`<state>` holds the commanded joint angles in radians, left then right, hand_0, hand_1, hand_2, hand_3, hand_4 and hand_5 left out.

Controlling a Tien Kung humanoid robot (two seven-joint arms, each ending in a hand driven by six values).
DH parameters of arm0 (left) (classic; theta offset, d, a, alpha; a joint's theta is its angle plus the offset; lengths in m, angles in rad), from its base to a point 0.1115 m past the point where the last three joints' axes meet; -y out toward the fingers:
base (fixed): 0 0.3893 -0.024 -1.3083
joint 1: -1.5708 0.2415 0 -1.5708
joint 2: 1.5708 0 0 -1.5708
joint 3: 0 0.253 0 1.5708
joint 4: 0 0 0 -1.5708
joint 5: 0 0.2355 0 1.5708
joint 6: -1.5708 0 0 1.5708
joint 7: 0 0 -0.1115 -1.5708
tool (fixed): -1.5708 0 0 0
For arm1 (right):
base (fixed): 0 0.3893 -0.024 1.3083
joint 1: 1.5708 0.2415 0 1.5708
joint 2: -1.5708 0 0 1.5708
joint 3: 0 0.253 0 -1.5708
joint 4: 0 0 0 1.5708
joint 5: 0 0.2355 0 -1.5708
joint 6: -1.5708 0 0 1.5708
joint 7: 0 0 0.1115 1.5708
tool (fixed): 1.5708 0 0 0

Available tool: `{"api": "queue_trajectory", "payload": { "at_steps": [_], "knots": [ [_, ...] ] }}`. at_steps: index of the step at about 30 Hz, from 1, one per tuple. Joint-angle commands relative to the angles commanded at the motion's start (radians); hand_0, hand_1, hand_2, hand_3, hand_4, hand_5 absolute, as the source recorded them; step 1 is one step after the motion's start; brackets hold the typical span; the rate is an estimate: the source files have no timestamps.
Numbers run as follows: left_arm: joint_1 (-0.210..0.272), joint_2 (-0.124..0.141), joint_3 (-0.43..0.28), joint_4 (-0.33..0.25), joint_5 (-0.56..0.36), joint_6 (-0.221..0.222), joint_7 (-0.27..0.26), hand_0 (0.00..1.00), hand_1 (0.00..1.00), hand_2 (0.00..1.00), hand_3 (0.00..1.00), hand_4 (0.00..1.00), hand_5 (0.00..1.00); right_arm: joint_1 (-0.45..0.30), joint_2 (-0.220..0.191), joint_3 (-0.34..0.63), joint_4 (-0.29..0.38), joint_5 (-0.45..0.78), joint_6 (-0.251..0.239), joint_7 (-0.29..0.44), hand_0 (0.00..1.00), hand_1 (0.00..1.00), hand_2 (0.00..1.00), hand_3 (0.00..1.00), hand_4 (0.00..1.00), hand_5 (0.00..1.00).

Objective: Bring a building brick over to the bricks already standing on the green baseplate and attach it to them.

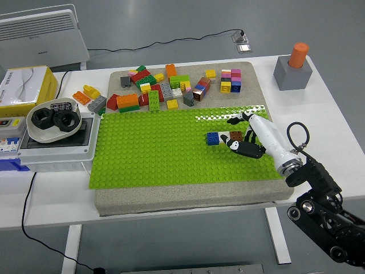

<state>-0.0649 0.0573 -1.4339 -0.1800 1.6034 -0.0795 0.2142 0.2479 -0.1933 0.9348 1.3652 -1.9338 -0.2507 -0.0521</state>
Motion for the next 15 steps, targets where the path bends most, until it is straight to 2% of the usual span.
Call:
{"api": "queue_trajectory", "payload": {
  "at_steps": [6, 15],
  "knots": [
    [-0.001, 0.001, -0.002, 0.000, 0.002, 0.000, 0.000, 0.757, 0.603, 0.620, 0.720, 0.749, 0.788, 0.023, -0.004, -0.033, -0.006, -0.038, 0.038, -0.037, 0.162, 0.226, 0.703, 0.676, 0.729, 0.461],
    [-0.002, 0.001, -0.003, 0.000, 0.003, 0.000, -0.001, 0.758, 0.603, 0.617, 0.720, 0.751, 0.784, 0.044, 0.004, -0.054, -0.057, -0.044, 0.048, -0.050, 0.159, 0.225, 0.703, 0.677, 0.726, 0.461]
  ]
}}
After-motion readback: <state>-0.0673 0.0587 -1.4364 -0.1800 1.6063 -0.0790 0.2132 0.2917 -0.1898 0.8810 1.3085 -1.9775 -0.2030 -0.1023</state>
